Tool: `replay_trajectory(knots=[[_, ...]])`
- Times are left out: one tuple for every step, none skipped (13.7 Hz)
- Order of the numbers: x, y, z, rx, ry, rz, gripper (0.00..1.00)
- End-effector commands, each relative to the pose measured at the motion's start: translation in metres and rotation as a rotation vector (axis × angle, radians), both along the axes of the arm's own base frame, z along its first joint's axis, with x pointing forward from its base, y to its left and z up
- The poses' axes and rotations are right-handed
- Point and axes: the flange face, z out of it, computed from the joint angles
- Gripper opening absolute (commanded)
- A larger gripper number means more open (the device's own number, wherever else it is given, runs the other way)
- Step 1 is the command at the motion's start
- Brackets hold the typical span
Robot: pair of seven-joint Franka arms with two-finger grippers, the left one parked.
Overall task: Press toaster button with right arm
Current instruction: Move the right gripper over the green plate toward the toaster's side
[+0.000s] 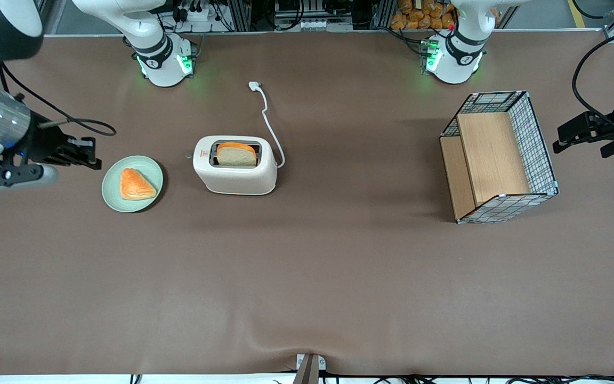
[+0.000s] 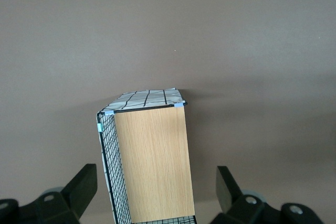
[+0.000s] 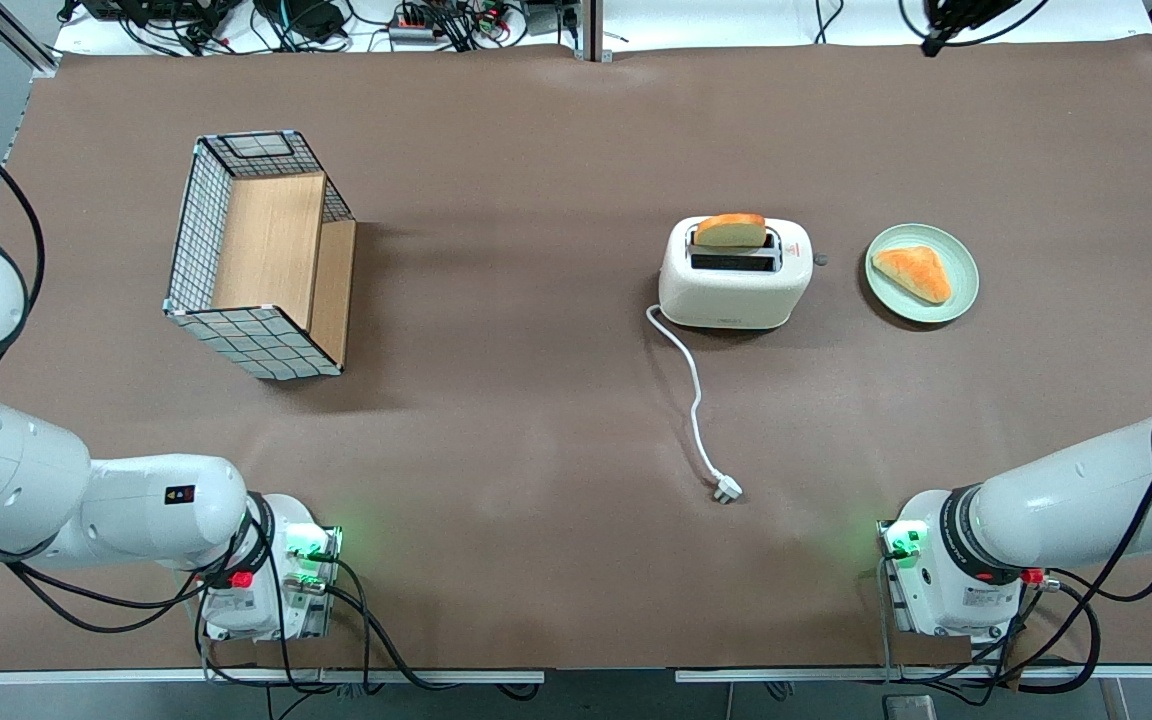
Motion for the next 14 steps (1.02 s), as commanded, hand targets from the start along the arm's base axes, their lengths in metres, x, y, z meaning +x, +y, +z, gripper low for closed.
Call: replay_trajectory(knots=[[-0.001, 0.019, -0.033, 0.038, 0.001, -0.003, 0.0], [-0.004, 0.029, -0.05, 0.037, 0.008, 0.007, 0.0], [-0.006, 0.031, -0.067, 0.034, 0.016, 0.005, 0.0], [-0.01, 0.03, -0.083, 0.031, 0.035, 0.0, 0.0], [-0.013, 0.03, -0.093, 0.028, 0.055, -0.002, 0.0], [-0.018, 0.028, -0.102, 0.027, 0.076, -0.005, 0.0], [-0.024, 0.026, -0.109, 0.038, 0.096, -0.013, 0.0], [-0.03, 0.023, -0.116, 0.057, 0.119, -0.029, 0.0], [-0.038, 0.022, -0.118, 0.078, 0.131, -0.037, 0.0], [-0.044, 0.022, -0.122, 0.08, 0.142, -0.039, 0.0], [-0.049, 0.022, -0.126, 0.08, 0.153, -0.039, 0.0], [-0.055, 0.025, -0.129, 0.079, 0.161, -0.032, 0.0], [-0.061, 0.026, -0.133, 0.078, 0.167, -0.031, 0.0], [-0.067, 0.025, -0.137, 0.081, 0.167, -0.036, 0.0]])
